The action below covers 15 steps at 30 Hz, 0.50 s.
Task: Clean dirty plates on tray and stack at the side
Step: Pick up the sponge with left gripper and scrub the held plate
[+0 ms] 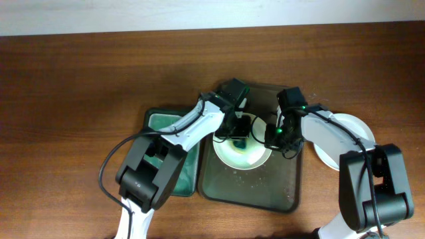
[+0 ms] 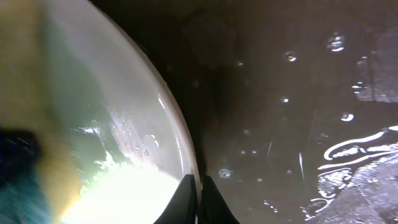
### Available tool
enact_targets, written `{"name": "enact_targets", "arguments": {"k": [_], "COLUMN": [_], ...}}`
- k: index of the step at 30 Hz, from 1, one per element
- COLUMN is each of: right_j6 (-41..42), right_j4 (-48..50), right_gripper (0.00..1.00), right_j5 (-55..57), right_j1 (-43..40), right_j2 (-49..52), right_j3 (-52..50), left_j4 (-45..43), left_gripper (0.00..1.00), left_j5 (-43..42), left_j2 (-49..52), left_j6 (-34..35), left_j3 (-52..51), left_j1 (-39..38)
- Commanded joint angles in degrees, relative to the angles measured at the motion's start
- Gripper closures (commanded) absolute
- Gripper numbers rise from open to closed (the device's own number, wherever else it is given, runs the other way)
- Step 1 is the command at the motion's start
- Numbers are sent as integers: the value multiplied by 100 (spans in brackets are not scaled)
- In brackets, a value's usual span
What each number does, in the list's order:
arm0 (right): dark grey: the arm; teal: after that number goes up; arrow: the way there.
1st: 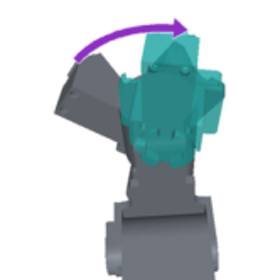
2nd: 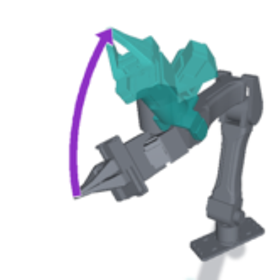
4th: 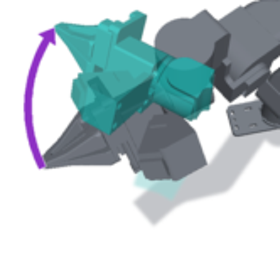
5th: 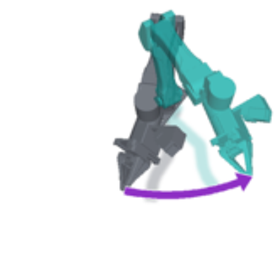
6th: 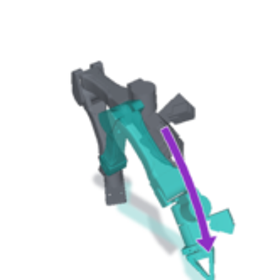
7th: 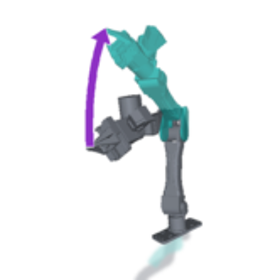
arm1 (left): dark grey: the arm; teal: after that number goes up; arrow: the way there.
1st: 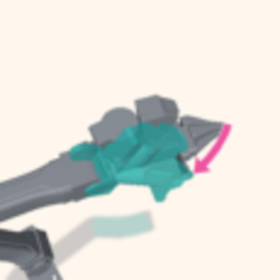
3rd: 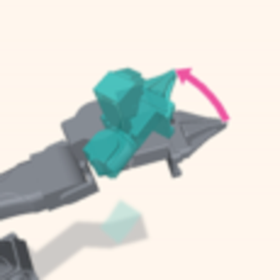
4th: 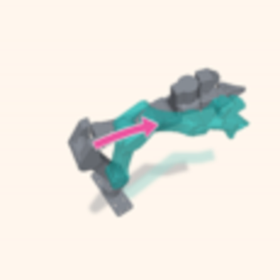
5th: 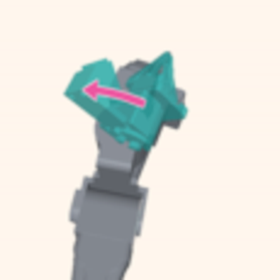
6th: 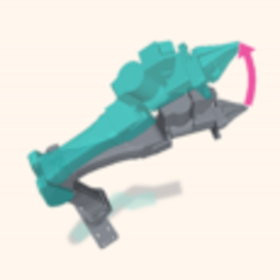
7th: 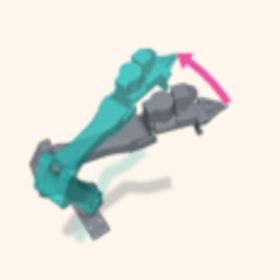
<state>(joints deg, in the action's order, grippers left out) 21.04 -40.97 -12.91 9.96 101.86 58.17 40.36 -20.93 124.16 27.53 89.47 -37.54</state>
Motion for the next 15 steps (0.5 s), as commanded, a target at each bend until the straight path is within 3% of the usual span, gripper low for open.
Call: {"name": "enact_targets", "arguments": {"k": [1,4,6,8,11,15], "right_j6": [26,26,26,26,26,26], "right_j4": [22,33,28,26,28,24], "right_gripper": [96,96,96,96,96,96], "right_j5": [-35,-35,-37,-37,-35,-35], "right_j1": [20,20,20,20,20,20], "right_j2": [20,20,20,20,20,20], "right_j3": [0,0,0,0,0,0], "left_j4": [-199,-103,129,581,1543,1792], "left_gripper": [100,100,100,100,100,100], "left_j5": [-1541,-1403,-802,177,2579,3683], "left_j2": [269,269,269,258,125,98], "left_j6": [-348,-533,-485,-136,-13,-13], "left_j3": [48,48,48,96,573,737], "left_j1": [-400,-501,-363,-201,9,22]}}
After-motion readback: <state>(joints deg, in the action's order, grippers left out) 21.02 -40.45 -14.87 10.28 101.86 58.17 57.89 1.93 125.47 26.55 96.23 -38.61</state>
